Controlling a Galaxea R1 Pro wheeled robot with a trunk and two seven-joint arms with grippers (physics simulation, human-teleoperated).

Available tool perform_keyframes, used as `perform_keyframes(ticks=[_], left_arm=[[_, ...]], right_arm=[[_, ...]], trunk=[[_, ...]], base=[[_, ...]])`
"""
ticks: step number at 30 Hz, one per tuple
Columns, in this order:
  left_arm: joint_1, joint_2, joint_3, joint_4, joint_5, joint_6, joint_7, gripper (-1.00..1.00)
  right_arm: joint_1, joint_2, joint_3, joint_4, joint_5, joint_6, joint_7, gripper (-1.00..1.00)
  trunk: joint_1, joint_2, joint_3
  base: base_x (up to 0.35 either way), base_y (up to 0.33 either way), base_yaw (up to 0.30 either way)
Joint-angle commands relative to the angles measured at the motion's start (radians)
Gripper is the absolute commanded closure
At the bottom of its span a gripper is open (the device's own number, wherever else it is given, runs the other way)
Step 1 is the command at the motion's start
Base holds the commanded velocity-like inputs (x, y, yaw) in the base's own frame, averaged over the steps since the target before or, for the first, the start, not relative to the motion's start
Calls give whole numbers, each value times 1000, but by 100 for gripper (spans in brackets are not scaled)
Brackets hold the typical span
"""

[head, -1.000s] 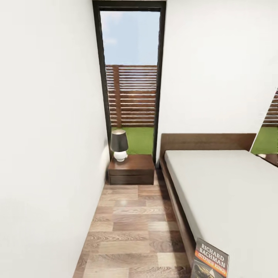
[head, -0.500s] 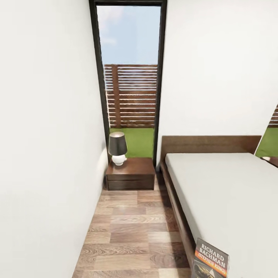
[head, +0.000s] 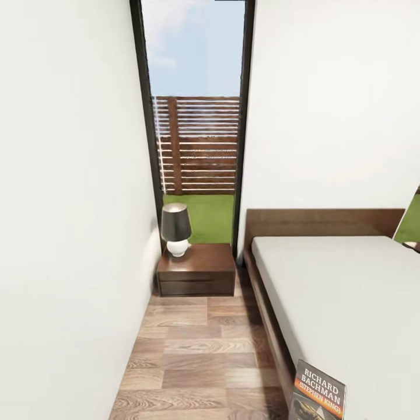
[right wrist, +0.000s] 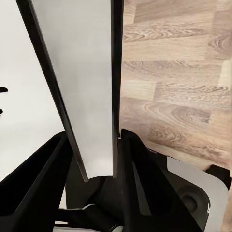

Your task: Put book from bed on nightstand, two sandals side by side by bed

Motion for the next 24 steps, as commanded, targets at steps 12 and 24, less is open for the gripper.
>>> perform_keyframes(ticks=[12,24], left_arm=[[0,0,-8,1,4,-6,-1,-100],[0,0,-8,1,4,-5,-1,-100]], right_arm=[[0,0,3,-1,-12,9,3,100],[0,0,3,-1,-12,9,3,100]], trunk=[[1,-1,0],[1,-1,0]], base=[[326,0,0],[326,0,0]])
